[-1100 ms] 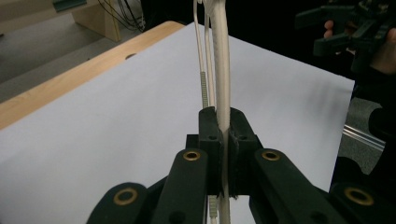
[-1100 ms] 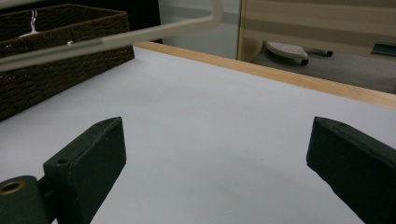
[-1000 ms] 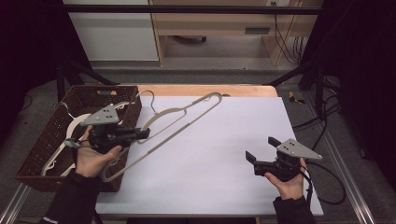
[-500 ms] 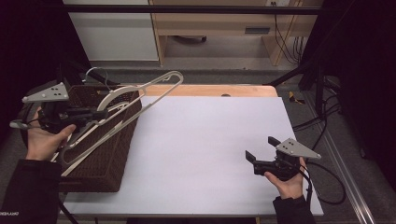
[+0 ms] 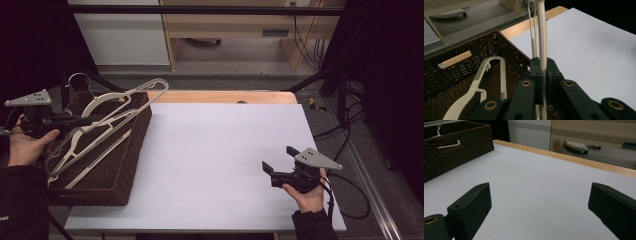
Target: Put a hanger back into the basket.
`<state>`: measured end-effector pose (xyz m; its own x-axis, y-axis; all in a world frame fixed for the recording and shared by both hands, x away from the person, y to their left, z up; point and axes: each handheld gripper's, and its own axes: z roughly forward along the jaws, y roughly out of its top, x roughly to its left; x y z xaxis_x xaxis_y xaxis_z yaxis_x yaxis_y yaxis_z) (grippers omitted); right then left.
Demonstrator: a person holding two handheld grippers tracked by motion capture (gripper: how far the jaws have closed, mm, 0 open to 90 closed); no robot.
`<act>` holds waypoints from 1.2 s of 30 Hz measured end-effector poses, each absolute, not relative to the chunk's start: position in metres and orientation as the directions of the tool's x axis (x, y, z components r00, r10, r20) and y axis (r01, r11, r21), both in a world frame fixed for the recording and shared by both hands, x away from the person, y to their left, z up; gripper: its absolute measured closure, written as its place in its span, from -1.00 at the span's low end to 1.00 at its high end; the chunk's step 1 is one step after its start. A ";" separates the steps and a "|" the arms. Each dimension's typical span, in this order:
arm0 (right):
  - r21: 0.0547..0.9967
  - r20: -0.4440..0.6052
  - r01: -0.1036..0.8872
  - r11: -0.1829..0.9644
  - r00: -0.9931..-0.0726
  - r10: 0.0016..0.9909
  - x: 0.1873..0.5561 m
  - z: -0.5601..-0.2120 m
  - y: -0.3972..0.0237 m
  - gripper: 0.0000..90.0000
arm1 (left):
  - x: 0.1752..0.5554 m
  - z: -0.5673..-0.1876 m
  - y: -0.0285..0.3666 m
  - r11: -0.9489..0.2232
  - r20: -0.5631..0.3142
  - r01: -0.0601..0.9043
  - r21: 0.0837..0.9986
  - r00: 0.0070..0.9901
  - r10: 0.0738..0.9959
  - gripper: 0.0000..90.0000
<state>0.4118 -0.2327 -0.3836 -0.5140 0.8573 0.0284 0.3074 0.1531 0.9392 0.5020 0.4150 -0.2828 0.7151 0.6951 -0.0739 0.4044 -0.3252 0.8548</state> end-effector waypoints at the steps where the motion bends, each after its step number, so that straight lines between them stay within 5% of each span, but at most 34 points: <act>1: 0.939 0.028 0.308 0.154 -0.515 0.857 0.412 -0.384 -0.233 -0.89 | 0.502 -0.285 0.419 -0.323 -0.075 0.409 0.853 0.710 0.701 0.92; 22: 0.938 0.026 0.308 0.156 -0.514 0.857 0.413 -0.385 -0.233 -0.88 | 0.498 -0.319 0.480 -0.282 -0.109 0.502 0.818 0.617 0.780 0.92; 36: 0.938 0.024 0.308 0.158 -0.513 0.858 0.412 -0.384 -0.232 -0.88 | 0.504 -0.358 0.452 -0.298 -0.164 0.596 0.746 0.598 0.784 0.90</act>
<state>0.4122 -0.2319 -0.3843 -0.5134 0.8578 0.0242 0.3080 0.1579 0.9382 0.5038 0.4517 -0.3577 0.5982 0.7843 -0.1640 0.5956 -0.2983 0.7459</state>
